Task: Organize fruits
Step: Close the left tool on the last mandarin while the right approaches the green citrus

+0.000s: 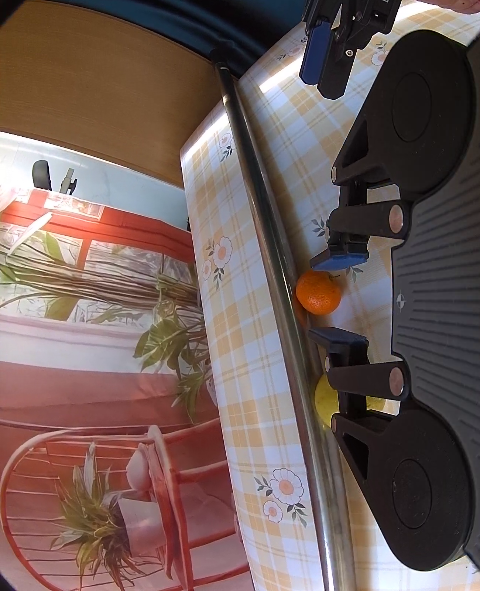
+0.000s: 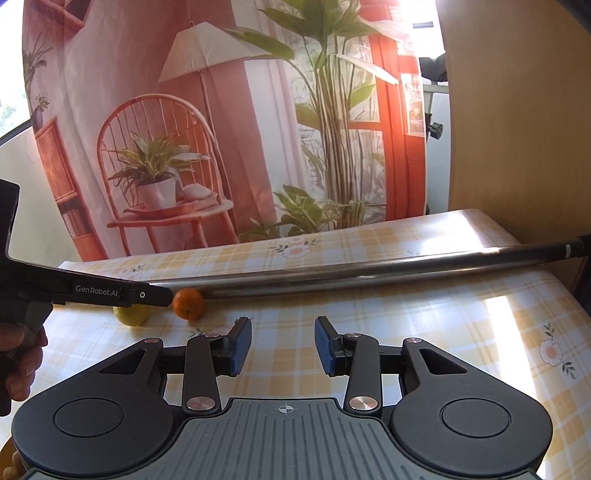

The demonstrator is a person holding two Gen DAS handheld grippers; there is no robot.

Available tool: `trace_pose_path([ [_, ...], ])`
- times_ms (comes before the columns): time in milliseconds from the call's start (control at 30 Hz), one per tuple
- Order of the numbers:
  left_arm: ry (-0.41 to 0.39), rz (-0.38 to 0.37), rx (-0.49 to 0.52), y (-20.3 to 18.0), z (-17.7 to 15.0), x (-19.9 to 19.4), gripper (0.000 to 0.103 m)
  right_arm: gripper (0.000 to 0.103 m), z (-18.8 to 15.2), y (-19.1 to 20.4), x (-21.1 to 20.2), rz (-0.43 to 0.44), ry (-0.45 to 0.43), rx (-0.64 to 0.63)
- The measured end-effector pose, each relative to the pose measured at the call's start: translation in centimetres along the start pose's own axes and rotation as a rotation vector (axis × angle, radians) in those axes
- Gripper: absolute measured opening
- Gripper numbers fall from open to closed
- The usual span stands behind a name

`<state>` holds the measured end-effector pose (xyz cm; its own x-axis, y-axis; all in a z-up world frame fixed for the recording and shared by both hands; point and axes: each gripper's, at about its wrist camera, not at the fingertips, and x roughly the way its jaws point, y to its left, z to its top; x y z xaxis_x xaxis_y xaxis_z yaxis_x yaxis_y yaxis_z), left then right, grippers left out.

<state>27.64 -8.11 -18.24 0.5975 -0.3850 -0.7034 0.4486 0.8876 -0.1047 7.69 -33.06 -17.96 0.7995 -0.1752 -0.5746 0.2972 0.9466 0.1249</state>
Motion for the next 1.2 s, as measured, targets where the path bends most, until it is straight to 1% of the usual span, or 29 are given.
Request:
trace_pose_path([
  [67, 0.008, -0.007, -0.006, 0.0, -0.1, 0.7, 0.035, 0.035, -0.2, 0.0, 0.2, 0.008, 0.006, 0.009],
  [167, -0.002, -0.014, 0.006, -0.3, -0.2, 1.4, 0.035, 0.035, -0.7, 0.0, 0.4, 0.016, 0.02, 0.025],
  [267, -0.009, -0.011, 0.0, -0.5, -0.1, 2.1, 0.036, 0.036, -1.3, -0.2, 0.5, 0.025, 0.04, 0.052],
  [467, 0.007, 0.0, -0.003, -0.6, -0.2, 3.3, 0.036, 0.036, -2.2, -0.4, 0.6, 0.027, 0.069, 0.065],
  [567, 0.002, 0.005, 0.007, -0.8, -0.4, 3.3, 0.034, 0.036, -2.3, -0.3, 0.7, 0.029, 0.076, 0.07],
  [633, 0.005, -0.017, 0.001, -0.8, -0.7, 2.9, 0.034, 0.036, -2.3, -0.1, 0.6, 0.033, 0.077, 0.068],
  [767, -0.007, -0.028, 0.013, -1.0, -1.4, 1.2, 0.034, 0.036, -2.1, 0.4, 0.5, 0.045, 0.083, 0.066],
  [933, -0.041, -0.047, 0.002, -0.6, -2.3, -2.5, 0.034, 0.036, -1.9, 1.7, -0.1, 0.063, 0.082, 0.048],
  [1067, -0.073, -0.04, 0.008, 0.1, -3.3, -6.0, 0.034, 0.036, -1.5, 3.2, -0.7, 0.082, 0.079, 0.028],
  [1200, -0.073, -0.023, 0.004, 1.2, -4.3, -8.8, 0.034, 0.036, -1.1, 4.7, -1.1, 0.101, 0.078, 0.012],
])
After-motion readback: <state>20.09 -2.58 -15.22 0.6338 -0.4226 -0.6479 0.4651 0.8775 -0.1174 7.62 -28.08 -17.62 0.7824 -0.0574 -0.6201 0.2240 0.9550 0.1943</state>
